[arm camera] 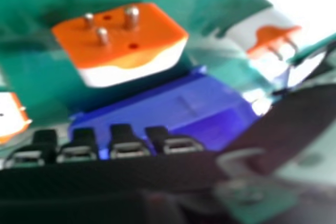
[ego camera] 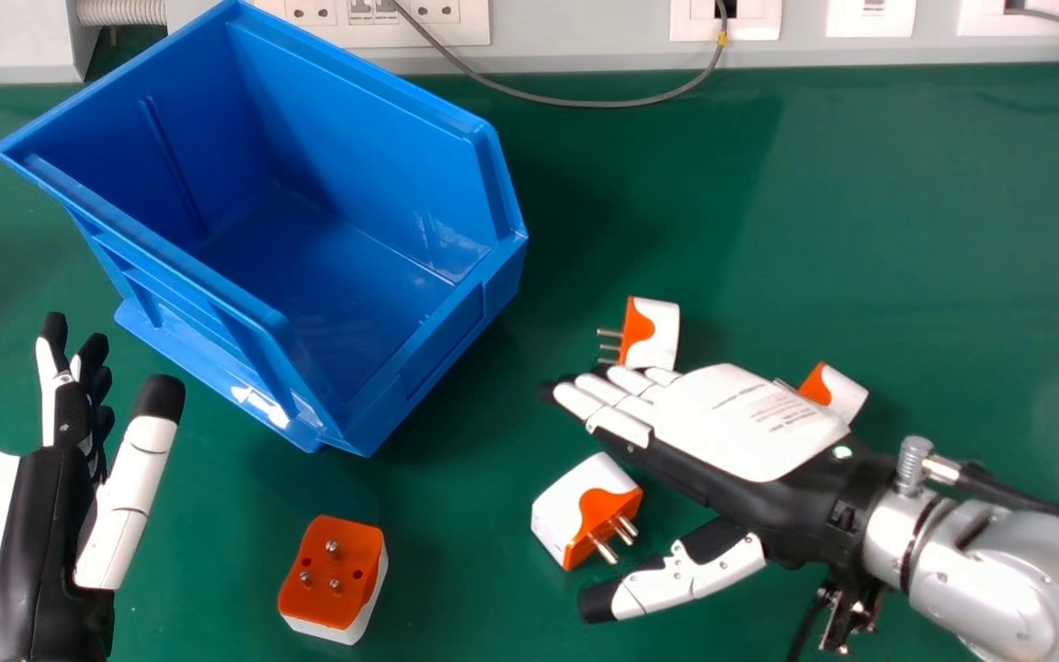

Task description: Pick all objects and put in blue box

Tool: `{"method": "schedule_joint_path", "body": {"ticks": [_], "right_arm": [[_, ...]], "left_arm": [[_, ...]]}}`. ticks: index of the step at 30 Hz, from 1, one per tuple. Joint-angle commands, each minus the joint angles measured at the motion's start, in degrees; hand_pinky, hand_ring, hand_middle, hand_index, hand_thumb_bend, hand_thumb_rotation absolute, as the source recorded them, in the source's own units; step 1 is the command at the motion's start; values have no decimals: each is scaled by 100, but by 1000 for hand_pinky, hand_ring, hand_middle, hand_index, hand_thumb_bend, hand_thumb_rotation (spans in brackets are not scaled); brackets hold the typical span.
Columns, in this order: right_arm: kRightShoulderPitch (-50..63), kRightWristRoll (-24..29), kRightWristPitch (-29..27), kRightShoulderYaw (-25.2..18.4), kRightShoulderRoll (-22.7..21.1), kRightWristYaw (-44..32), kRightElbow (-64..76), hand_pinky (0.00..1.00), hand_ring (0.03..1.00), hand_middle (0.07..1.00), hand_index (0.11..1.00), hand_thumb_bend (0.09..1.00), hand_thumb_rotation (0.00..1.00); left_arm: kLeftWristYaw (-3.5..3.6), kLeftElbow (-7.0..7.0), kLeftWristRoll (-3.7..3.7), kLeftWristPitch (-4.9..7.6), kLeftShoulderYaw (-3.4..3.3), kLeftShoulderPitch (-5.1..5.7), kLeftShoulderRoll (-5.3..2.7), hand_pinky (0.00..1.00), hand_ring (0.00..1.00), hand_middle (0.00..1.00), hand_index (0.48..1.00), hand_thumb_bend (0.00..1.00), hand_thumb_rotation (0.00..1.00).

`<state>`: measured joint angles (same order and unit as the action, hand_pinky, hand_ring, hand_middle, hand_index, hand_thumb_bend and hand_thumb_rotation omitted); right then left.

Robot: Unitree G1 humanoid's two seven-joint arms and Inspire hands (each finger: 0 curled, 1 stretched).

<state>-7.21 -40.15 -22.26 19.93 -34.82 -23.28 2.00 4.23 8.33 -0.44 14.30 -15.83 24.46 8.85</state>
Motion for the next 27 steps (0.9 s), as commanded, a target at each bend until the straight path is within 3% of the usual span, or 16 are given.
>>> {"method": "schedule_joint_path", "body": {"ticks": [1, 4, 9, 12, 19, 27], "right_arm": [[-328, -37, -159, 81, -78, -70, -109, 998, 1000, 1000, 1000, 498, 790], [-541, -144, -229, 213, -66, -138, -331, 999, 1000, 1000, 1000, 496, 783], [-882, -363, -337, 443, -18, -130, -668, 1000, 1000, 1000, 1000, 492, 773], [-1175, -462, -390, 611, 51, -194, -912, 1000, 1000, 1000, 1000, 491, 769], [-1888, -821, -743, 1000, 120, -158, -1492, 1000, 1000, 1000, 1000, 485, 765], [-2415, -1369, -1055, 1386, 250, 191, -2068, 1000, 1000, 1000, 1000, 488, 771]], "left_arm": [[-13, 142, -28, 43, 3, 15, 2, 1000, 1000, 1000, 1000, 785, 888], [-27, 189, -13, -4, 7, 27, -4, 1000, 1000, 1000, 1000, 786, 889], [-26, 93, -13, 17, -8, -32, 23, 1000, 1000, 1000, 1000, 787, 889], [-39, 135, -1, -2, 5, -27, 12, 1000, 1000, 1000, 1000, 787, 889], [-34, 77, -10, 15, 11, -73, 24, 1000, 1000, 1000, 1000, 796, 890], [-21, 149, -28, -34, 39, -67, 13, 1000, 1000, 1000, 1000, 783, 891]]}}
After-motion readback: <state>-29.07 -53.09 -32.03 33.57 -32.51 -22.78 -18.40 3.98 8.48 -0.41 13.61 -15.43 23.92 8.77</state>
